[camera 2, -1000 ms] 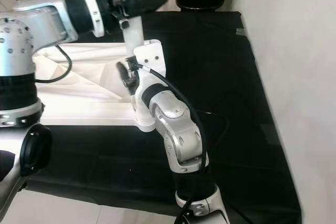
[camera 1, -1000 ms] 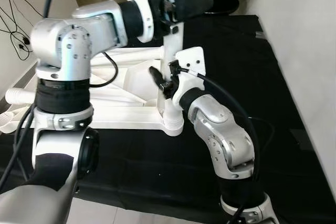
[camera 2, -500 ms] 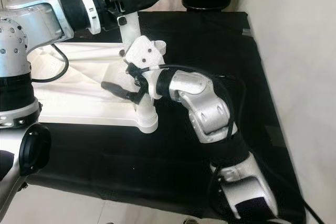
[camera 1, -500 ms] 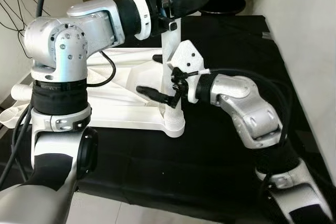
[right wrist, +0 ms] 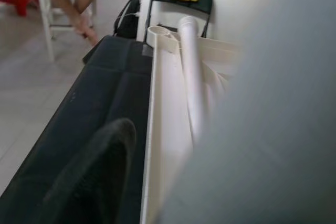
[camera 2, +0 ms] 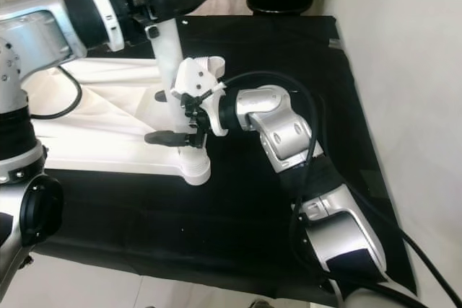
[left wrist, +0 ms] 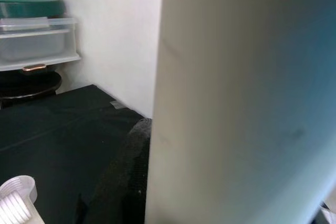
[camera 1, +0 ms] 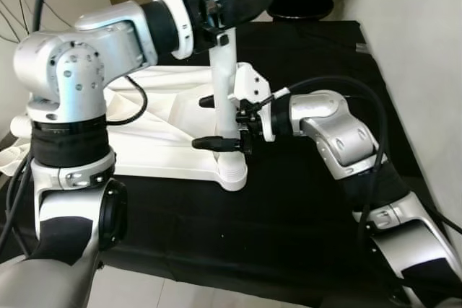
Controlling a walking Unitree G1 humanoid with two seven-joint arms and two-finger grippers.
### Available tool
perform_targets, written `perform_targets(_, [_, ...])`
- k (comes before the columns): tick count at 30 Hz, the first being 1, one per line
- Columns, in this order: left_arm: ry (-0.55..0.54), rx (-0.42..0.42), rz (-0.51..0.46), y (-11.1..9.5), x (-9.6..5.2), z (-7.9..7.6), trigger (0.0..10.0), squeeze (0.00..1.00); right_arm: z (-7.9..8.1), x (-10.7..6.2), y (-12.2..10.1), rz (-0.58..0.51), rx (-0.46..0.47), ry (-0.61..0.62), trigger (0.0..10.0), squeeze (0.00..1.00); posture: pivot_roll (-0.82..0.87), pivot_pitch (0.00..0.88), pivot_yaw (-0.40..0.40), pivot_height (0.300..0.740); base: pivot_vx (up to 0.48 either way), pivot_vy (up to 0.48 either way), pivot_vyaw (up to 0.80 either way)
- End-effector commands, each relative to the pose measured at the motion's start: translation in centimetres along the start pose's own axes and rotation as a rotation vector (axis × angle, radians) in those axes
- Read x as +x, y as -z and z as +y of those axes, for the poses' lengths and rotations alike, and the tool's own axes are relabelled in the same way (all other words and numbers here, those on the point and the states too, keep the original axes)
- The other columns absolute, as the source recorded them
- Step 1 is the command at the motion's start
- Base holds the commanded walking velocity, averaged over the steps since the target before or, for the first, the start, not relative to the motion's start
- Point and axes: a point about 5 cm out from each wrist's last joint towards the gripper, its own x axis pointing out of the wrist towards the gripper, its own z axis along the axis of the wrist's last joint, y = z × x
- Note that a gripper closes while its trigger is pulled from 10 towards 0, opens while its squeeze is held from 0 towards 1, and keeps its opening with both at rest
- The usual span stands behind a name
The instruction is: Building children table
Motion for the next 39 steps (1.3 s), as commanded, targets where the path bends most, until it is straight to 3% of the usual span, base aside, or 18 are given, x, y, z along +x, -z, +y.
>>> perform_targets(1, [0.068,-0.06,0.005,0.6,0.2,-0.4,0.0,0.0,1.1,1.6,0.5,0.021,0.034,-0.082,0.0,0.0,0.02,0.139,0.042,0.74,0.0,0.0,0.0])
perform_targets(8, [0.07,-0.062,0.002,0.7,0.2,-0.6,0.0,0.0,1.0,1.4,1.1,0.029,0.063,-0.077,0.0,0.0,0.01,0.135,0.045,0.74,0.0,0.0,0.0])
perform_targets(16, [0.047,-0.052,-0.013,0.6,-0.4,-0.8,0.0,0.03,1.6,0.6,2.8,0.045,0.161,0.005,0.0,0.0,-0.01,0.134,0.047,0.74,0.0,0.0,0.0])
perform_targets(17, [0.032,-0.055,-0.018,0.6,-0.6,-0.6,0.8,0.69,2.0,0.5,3.0,0.044,0.177,0.022,0.0,0.0,-0.01,0.133,0.048,0.74,0.0,0.0,0.0])
perform_targets(18, [0.032,-0.055,-0.018,0.6,-0.6,-0.6,0.8,0.69,2.0,0.5,3.0,0.044,0.177,0.022,0.0,0.0,-0.01,0.133,0.048,0.74,0.0,0.0,0.0])
perform_targets(19, [0.023,-0.059,-0.022,0.6,-0.7,-0.5,9.6,1.0,2.2,0.4,3.2,0.042,0.187,0.034,0.0,0.0,-0.01,0.135,0.047,0.74,0.0,0.0,0.0])
perform_targets(22, [0.022,-0.065,-0.027,0.7,-0.7,-0.5,10.0,1.0,2.5,0.3,3.3,0.03,0.205,0.06,0.0,0.0,-0.01,0.134,0.047,0.74,0.0,0.0,0.0])
perform_targets(26, [-0.008,-0.084,-0.043,0.6,-0.7,0.1,10.0,1.0,2.9,-0.3,3.4,0.002,0.221,0.182,0.0,0.0,-0.02,0.138,0.038,0.74,0.0,0.0,0.0])
perform_targets(27, [-0.031,-0.094,-0.059,0.6,-0.7,0.6,10.0,0.0,3.3,-0.6,3.9,0.027,0.218,0.31,0.0,0.0,-0.01,0.141,0.031,0.74,0.0,0.0,0.0])
perform_targets(28, [-0.05,-0.106,-0.064,0.6,-0.8,1.1,10.0,0.0,3.9,-1.5,5.3,0.103,0.245,0.607,0.0,0.0,-0.01,0.144,0.024,0.74,0.0,0.0,0.0])
perform_targets(29, [-0.05,-0.106,-0.064,0.6,-0.8,1.1,10.0,0.0,3.9,-1.5,5.3,0.103,0.245,0.607,0.0,0.0,-0.01,0.144,0.024,0.74,0.0,0.0,0.0])
perform_targets(31, [-0.062,-0.106,-0.053,0.5,-1.0,1.5,10.0,0.0,6.8,-2.5,6.6,0.222,0.216,0.849,0.0,0.0,0.0,0.159,0.03,0.74,0.0,0.0,0.0])
perform_targets(34, [-0.065,-0.123,-0.05,1.1,-0.6,1.4,10.0,0.0,6.8,-2.2,6.8,0.219,0.261,0.896,0.0,0.0,-0.01,0.147,0.044,0.74,0.0,0.0,0.0])
perform_targets(39, [-0.061,-0.143,-0.035,2.1,0.2,1.0,10.0,0.0,4.9,-2.4,6.0,0.176,0.306,0.963,0.0,0.0,-0.02,0.143,0.047,0.74,0.0,0.0,0.0])
